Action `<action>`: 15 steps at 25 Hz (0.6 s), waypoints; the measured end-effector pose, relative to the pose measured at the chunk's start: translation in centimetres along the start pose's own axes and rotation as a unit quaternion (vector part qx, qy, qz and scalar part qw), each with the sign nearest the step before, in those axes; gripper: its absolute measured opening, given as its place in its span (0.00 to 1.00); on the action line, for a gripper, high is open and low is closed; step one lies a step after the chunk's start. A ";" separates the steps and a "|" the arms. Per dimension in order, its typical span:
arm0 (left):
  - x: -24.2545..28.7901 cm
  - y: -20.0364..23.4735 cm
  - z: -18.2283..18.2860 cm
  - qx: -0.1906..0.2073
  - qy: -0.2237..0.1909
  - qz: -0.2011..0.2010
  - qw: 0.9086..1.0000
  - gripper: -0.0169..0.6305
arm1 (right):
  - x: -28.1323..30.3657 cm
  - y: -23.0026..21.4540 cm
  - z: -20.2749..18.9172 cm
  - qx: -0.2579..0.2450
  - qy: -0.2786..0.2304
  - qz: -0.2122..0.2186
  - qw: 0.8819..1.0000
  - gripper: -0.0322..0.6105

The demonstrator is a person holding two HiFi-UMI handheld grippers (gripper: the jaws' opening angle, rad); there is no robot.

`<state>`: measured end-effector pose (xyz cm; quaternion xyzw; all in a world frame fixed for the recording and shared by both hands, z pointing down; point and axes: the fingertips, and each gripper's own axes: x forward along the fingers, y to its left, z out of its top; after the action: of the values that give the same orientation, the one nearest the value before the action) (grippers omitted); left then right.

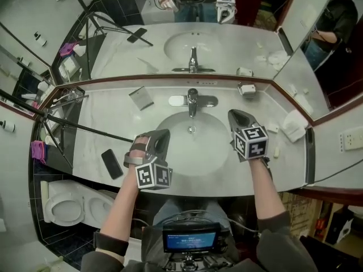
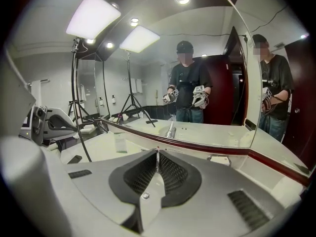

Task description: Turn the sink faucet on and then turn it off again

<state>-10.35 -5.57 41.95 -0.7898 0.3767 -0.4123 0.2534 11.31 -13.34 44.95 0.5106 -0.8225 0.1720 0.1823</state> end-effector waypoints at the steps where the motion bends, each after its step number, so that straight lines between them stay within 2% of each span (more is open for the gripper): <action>1: 0.2 -0.1 -0.1 -0.002 0.001 -0.001 1.000 0.03 | 0.6 0.0 -0.2 -0.005 0.004 0.002 1.000 0.10; 6: 1.4 -1.0 -0.8 -0.002 0.008 -0.012 1.000 0.03 | 3.8 0.2 -0.8 -0.054 0.021 0.017 0.998 0.13; 7: 1.7 -1.2 -0.9 -0.003 0.009 -0.014 1.000 0.03 | 4.5 0.4 -0.9 -0.072 0.025 0.025 0.997 0.17; 9: 2.1 -1.5 -1.2 -0.005 0.012 -0.017 1.000 0.03 | 5.9 1.1 -0.9 -0.111 0.033 0.042 0.992 0.22; 11: 2.6 -1.7 -1.4 -0.006 0.014 -0.019 1.000 0.03 | 7.2 2.1 -0.5 -0.146 0.039 0.055 0.987 0.22; 15: 3.3 -2.0 -2.1 -0.011 0.017 -0.021 1.000 0.03 | 9.9 3.5 -0.7 -0.192 0.052 0.080 0.977 0.26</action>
<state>-10.10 -7.20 45.98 -0.7932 0.3687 -0.4271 0.2291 4.14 -19.29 49.93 0.3891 -0.8678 0.0514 0.3049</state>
